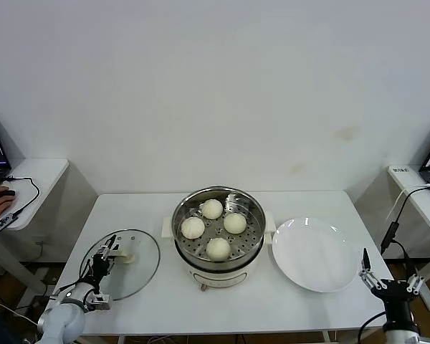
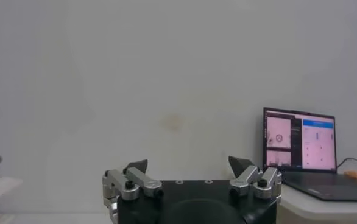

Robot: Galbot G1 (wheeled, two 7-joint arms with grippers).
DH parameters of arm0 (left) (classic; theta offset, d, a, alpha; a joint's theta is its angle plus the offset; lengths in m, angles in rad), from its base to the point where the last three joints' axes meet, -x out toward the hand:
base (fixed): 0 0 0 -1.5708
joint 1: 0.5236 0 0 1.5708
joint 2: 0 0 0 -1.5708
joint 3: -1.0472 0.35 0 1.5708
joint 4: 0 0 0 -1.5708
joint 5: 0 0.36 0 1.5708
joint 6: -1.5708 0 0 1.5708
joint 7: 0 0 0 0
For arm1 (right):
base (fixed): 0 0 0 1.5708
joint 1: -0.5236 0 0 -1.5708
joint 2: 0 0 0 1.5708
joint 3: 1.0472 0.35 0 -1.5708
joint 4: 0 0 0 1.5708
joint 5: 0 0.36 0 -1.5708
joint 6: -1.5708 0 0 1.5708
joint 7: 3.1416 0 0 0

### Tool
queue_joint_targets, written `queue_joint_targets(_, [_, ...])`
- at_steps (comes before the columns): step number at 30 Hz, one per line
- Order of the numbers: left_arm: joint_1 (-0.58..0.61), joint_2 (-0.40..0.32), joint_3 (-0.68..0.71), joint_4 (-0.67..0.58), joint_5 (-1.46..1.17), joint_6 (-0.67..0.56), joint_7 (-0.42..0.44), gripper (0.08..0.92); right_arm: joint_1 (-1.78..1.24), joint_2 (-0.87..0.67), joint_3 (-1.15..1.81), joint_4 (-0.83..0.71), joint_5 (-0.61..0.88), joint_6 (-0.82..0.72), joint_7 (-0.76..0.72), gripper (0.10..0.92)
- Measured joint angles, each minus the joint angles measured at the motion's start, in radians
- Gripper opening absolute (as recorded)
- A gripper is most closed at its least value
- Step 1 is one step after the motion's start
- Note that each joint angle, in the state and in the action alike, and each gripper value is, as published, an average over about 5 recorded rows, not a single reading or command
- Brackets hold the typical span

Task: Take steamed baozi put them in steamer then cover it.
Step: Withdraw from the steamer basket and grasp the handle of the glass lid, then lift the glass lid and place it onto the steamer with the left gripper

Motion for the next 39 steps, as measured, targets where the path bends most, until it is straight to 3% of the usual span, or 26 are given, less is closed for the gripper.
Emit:
queue_joint_targets(9, [0.008,-0.002,-0.004,0.0,-0.016,-0.025,-0.016,0.213,-0.005,-0.003,-0.012,0.0,-0.004,0.002,-0.001,0.823])
queue_joint_targets(13, [0.022,0.001,-0.011,-0.026,-0.036,-0.035,-0.025,0.143,-0.003,-0.009,-0.021,-0.004,-0.008,0.003,-0.006,0.823])
queue_joint_targets(24, [0.113,0.013,-0.064,-0.218,-0.104,0.066,-0.012,0.14,0.004,-0.031,-0.049,-0.03,-0.03,0.002,-0.028,0.823])
queue_joint_targets(39, [0.225,0.06,-0.129,-0.602,-0.101,0.289,0.155,0.14,0.016,-0.039,-0.082,-0.072,-0.084,0.01,-0.048,0.823])
